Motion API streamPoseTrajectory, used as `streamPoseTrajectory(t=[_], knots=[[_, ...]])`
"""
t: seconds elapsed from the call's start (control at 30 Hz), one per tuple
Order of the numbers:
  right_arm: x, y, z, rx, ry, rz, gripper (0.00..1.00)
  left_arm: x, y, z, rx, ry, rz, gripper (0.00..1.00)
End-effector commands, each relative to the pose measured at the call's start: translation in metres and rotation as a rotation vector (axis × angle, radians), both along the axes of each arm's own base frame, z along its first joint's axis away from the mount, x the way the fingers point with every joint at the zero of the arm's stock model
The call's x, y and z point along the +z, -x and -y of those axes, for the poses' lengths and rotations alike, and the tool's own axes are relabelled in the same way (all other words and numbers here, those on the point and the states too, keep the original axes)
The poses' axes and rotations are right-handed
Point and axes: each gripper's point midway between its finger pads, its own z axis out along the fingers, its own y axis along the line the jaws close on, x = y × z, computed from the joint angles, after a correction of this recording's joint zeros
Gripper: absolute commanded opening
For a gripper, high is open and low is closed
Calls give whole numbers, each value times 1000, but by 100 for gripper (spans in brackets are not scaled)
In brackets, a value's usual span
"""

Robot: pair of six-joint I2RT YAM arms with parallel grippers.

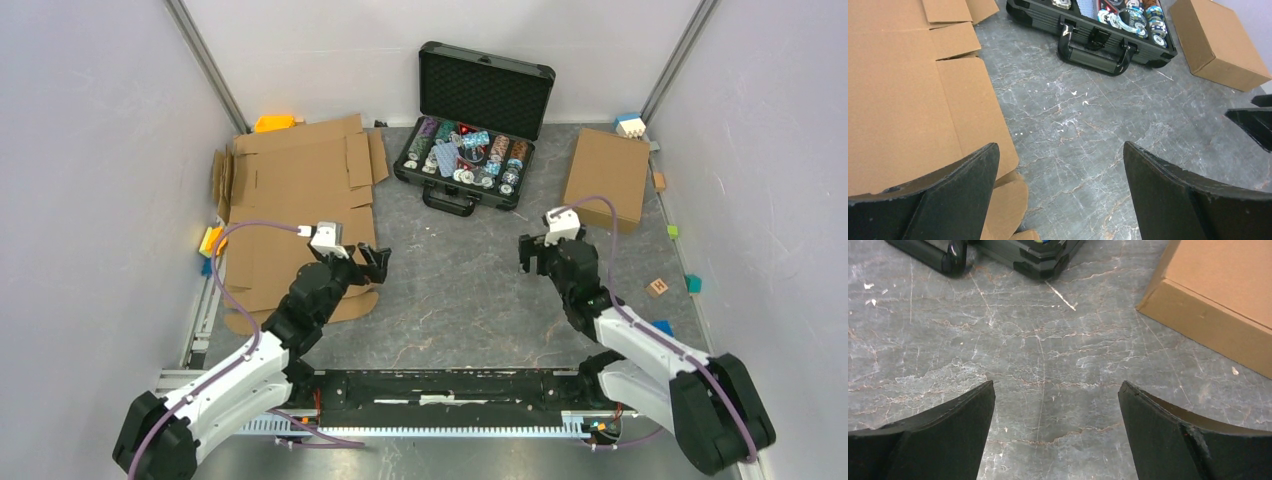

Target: Fold the paper box

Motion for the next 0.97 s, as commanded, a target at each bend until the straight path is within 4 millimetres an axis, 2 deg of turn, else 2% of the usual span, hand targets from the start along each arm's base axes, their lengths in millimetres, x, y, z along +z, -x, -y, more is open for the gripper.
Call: streamPoseTrajectory(t=[0.0,0.1,0.23,0.27,0.3,0.4,0.57,0.67,0.93], knots=[[23,4,18,-113,-94,169,98,12,-5,-13,67,5,74,100],[14,17,42,-209,-71,221,98,7,-7,-29,153,-24,58,100],[8,29,61,-283,-74,279,98,10,-6,-33,172,-7,72,100],[10,29,60,-277,-82,287,98,9,-8,-38,208,10,66,100],[-3,35,61,-271,-68,262,98,5,-9,-44,249,19,54,100],[-14,39,70,-334,-77,229,98,-7,-14,-59,363,18,13,100],[-20,40,70,-348,-102,207,98,-16,-21,-67,449,-9,-46,100],[-28,44,72,-372,-125,192,98,-17,-22,-69,469,-10,-62,100],[-28,44,70,-360,-129,195,98,-14,-23,-64,443,16,-38,100]])
